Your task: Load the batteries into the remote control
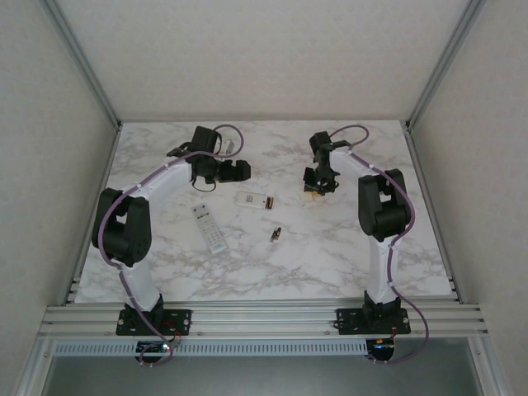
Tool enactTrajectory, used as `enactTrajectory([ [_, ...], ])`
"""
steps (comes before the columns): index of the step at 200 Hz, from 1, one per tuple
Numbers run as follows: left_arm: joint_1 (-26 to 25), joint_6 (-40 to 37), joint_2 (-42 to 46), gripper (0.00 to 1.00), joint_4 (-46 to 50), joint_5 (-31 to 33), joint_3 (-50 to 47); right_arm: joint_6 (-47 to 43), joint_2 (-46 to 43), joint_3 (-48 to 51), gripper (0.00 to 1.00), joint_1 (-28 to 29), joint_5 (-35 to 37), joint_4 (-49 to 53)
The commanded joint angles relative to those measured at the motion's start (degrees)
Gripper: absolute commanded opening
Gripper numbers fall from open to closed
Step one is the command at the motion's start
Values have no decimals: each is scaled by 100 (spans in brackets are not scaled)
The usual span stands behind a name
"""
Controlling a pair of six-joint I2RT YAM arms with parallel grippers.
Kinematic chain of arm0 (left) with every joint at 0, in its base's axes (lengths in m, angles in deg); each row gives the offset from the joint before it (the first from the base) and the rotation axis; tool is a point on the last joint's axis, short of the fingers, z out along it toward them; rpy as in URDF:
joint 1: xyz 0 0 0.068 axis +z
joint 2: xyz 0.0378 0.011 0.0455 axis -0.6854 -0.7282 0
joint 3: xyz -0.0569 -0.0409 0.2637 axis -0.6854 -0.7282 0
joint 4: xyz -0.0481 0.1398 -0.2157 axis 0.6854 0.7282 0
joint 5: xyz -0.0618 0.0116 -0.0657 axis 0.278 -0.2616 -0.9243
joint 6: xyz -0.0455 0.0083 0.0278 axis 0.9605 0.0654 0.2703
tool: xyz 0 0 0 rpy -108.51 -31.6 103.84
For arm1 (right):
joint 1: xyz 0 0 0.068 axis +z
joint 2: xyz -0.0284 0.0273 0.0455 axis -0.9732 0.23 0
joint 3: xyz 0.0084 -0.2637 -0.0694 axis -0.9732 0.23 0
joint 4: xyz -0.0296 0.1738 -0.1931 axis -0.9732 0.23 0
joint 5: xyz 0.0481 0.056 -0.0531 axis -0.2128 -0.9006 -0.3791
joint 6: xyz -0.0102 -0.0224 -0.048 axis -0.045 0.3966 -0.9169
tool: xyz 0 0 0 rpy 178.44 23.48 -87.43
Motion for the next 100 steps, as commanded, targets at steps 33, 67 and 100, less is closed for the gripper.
enactTrajectory([
  [33, 41, 152, 158, 93, -117, -249, -55, -549, 125, 206, 12, 176, 442, -69],
  [67, 47, 283, 185, 92, 110, -490, 285, -786, -482, 14, 1, 340, 913, 8],
  [100, 47, 689, 122, 90, 471, -979, 1064, -695, -1701, -8, 1, 871, 1267, -187],
])
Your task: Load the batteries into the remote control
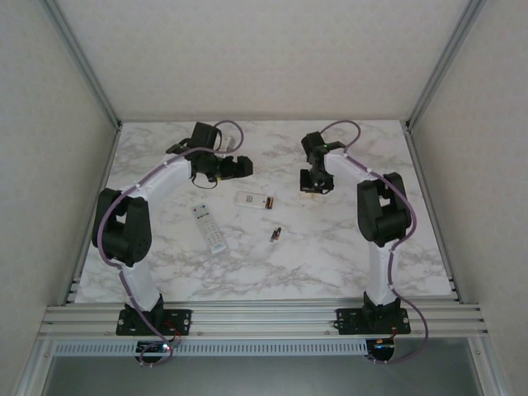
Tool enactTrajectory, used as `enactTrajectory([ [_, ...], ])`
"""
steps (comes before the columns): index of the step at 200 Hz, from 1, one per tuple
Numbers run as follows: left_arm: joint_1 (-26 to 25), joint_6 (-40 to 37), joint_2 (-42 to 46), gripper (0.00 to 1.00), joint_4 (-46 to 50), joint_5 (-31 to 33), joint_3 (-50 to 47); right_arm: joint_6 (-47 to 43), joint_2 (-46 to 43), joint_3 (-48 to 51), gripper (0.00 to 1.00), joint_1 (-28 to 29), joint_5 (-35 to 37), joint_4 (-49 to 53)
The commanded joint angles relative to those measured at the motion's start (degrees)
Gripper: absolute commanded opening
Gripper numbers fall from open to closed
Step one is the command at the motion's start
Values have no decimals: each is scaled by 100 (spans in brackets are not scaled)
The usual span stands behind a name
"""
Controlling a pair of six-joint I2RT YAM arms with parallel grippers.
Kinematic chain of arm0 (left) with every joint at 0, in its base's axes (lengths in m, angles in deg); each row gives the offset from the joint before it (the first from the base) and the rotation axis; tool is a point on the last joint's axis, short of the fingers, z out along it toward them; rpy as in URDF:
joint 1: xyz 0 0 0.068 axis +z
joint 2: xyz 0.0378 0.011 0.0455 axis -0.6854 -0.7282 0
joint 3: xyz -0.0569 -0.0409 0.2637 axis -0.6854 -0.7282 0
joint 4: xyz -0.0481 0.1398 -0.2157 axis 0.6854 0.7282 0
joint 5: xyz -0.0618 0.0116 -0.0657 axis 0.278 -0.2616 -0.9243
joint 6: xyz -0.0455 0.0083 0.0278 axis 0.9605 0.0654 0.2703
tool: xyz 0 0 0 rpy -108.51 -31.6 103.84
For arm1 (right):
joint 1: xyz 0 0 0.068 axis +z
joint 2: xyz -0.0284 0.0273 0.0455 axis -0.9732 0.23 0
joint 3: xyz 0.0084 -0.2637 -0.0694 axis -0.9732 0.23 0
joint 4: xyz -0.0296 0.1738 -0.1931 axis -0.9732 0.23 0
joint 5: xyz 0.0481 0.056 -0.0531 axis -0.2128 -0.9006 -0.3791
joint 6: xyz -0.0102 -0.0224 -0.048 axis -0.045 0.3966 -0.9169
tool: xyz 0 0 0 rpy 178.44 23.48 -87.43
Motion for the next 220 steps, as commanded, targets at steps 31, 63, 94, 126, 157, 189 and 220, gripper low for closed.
enactTrajectory([
  [31, 33, 605, 89, 88, 225, -854, 1384, 468, -1728, -331, 1, 1038, 325, -209],
  [63, -2, 541, 39, 71, 219, -1142, 1880, 1088, -1729, -708, 2, 1272, -88, -54],
  [94, -34, 412, 166, 50, 159, -1325, 1742, 1418, -1564, -1067, 3, 1384, -276, 203],
  [126, -113, 307, 336, 40, -112, -1780, 1408, 1499, -1496, -1250, 3, 1406, -362, 198],
  [157, -238, 48, 267, 45, 27, -1881, 1481, 1436, -1326, -1612, 3, 1406, -462, 369],
  [189, -286, -89, 160, 46, 170, -1802, 1514, 1471, -1261, -1828, 3, 1412, -577, 309],
  [220, -318, -181, 114, 39, 211, -1983, 1577, 1525, -1236, -1913, 3, 1410, -579, 280],
])
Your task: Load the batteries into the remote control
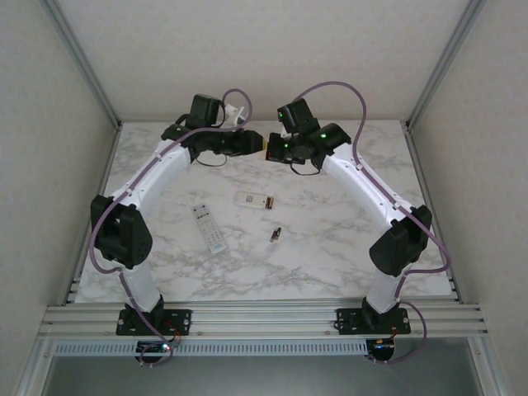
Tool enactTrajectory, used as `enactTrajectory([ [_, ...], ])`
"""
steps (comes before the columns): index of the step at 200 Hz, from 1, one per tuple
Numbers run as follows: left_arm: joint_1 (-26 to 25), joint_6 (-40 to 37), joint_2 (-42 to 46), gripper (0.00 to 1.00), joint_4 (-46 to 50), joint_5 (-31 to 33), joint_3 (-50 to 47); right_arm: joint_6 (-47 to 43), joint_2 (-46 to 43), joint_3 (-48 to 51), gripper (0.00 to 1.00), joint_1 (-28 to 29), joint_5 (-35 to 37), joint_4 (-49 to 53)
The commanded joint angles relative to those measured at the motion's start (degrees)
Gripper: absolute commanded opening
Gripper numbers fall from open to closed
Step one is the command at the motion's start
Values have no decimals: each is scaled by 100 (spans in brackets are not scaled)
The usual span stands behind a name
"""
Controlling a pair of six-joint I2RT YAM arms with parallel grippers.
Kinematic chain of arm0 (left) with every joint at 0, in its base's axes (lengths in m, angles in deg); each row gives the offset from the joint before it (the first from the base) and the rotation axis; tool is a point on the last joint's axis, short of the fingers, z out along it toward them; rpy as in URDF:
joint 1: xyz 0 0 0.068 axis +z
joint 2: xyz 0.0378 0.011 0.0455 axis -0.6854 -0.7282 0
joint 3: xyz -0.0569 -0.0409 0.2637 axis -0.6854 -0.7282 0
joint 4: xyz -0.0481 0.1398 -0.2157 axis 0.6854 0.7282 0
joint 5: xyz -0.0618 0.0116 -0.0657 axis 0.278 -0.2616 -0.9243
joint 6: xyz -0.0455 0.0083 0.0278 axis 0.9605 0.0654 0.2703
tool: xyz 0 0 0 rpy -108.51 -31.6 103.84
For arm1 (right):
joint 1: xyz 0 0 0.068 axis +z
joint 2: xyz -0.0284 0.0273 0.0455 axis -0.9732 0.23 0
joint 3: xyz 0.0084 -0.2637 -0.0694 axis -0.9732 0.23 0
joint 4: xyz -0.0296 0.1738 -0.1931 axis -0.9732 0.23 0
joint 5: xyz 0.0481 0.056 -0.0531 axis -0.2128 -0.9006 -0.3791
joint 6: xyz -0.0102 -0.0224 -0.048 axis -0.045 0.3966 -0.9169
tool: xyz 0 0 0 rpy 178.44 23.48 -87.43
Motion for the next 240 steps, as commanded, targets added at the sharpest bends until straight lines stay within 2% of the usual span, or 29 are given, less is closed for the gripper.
enactTrajectory([
  [1, -49, -232, 47, 38, 93, -261, 140, 115, 88, -201, 3, 41, -66, 60],
  [74, -111, -574, 8, 17, 182, -499, 223, 115, 61, -185, 5, 40, -274, -18],
  [98, -121, -908, 23, 7, 245, -307, 285, 68, -70, -206, 16, 26, -222, 11],
  [120, -121, -1444, 74, 7, 274, -71, 319, 0, -331, -210, 28, -142, -386, 116],
  [132, -117, -1708, 129, 8, 223, 143, 296, 0, -555, -152, 31, -339, -610, 210],
  [145, -188, -2425, 261, 13, 152, 150, 148, 18, -922, 67, 32, -596, -721, 246],
  [157, -408, -3354, 544, 15, 15, 726, -183, 13, -1342, 449, 34, -843, -711, 158],
  [178, -971, -4966, 1204, 8, -929, 2030, -1330, -4, -2171, 1292, 38, -1248, -234, -54],
  [195, -1292, -6030, 1542, 4, -1990, 2451, -2319, 84, -2711, 1865, 40, -1513, 163, -195],
  [216, -1613, -6812, 1434, 2, -2864, 2809, -2777, 238, -3240, 2453, 43, -1687, 568, -334],
  [228, -1798, -7013, 1130, 2, -3069, 3130, -2693, 275, -3466, 2684, 45, -1728, 671, -419],
  [240, -1978, -7196, 706, 2, -3104, 3518, -2466, 433, -3587, 2818, 51, -1758, 838, -368],
])
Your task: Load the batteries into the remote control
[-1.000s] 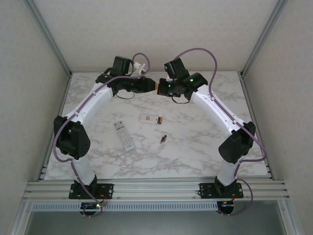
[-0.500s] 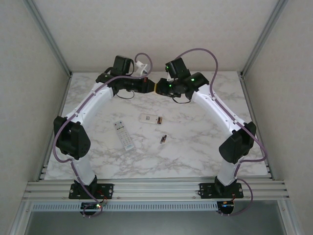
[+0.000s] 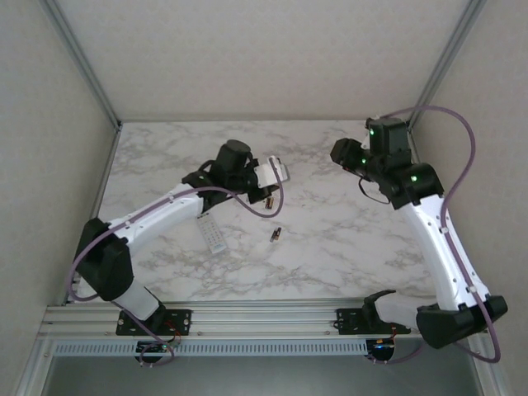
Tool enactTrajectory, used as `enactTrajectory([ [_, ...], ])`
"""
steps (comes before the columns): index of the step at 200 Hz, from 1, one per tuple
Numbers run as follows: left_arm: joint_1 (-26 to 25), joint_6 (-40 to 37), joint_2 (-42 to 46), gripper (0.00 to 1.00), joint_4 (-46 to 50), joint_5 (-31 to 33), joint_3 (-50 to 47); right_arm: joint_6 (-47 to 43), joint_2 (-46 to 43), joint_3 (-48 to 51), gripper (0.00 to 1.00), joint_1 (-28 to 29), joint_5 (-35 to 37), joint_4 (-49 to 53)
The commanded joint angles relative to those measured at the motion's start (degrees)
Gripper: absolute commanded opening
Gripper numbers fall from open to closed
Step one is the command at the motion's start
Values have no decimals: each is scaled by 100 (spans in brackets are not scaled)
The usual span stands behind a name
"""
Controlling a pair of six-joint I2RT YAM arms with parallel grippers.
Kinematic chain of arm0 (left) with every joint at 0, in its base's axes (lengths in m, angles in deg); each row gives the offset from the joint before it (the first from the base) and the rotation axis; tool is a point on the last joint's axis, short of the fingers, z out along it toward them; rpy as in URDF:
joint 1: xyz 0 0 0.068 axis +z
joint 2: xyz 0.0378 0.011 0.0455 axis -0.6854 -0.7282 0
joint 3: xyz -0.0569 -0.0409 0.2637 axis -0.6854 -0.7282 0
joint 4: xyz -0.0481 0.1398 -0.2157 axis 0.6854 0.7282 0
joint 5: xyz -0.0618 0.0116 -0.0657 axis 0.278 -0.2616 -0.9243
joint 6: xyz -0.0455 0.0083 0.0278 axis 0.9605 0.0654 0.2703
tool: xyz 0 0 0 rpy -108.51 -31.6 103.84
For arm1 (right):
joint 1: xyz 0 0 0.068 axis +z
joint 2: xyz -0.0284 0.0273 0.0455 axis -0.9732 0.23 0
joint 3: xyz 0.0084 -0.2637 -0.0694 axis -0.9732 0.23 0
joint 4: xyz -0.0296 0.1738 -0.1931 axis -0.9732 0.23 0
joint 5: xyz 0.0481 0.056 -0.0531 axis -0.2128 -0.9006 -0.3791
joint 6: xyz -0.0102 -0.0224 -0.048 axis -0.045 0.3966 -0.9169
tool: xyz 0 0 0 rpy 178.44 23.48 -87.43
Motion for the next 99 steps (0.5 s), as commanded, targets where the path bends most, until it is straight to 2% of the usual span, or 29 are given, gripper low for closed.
enactTrajectory([
  [1, -242, -1150, -617, 2, -908, 1084, 205, 253, -173, 350, 52, -73, 538, -144],
  [20, -516, -1526, -1521, 0, -686, 2005, 740, 625, -207, 370, 58, -151, 733, 164],
  [30, -619, -1800, -1921, 0, -742, 2187, 850, 665, -219, 369, 60, -177, 671, 253],
  [55, -734, -2279, -2360, 0, -1303, 2026, 759, 926, -352, 476, 66, -184, 583, 370],
  [78, -806, -2503, -2697, 0, -1311, 1820, 898, 1128, -544, 683, 73, -190, 536, 381],
  [99, -886, -2591, -2856, 1, -1249, 1458, 917, 1379, -778, 895, 75, -183, 554, 450],
])
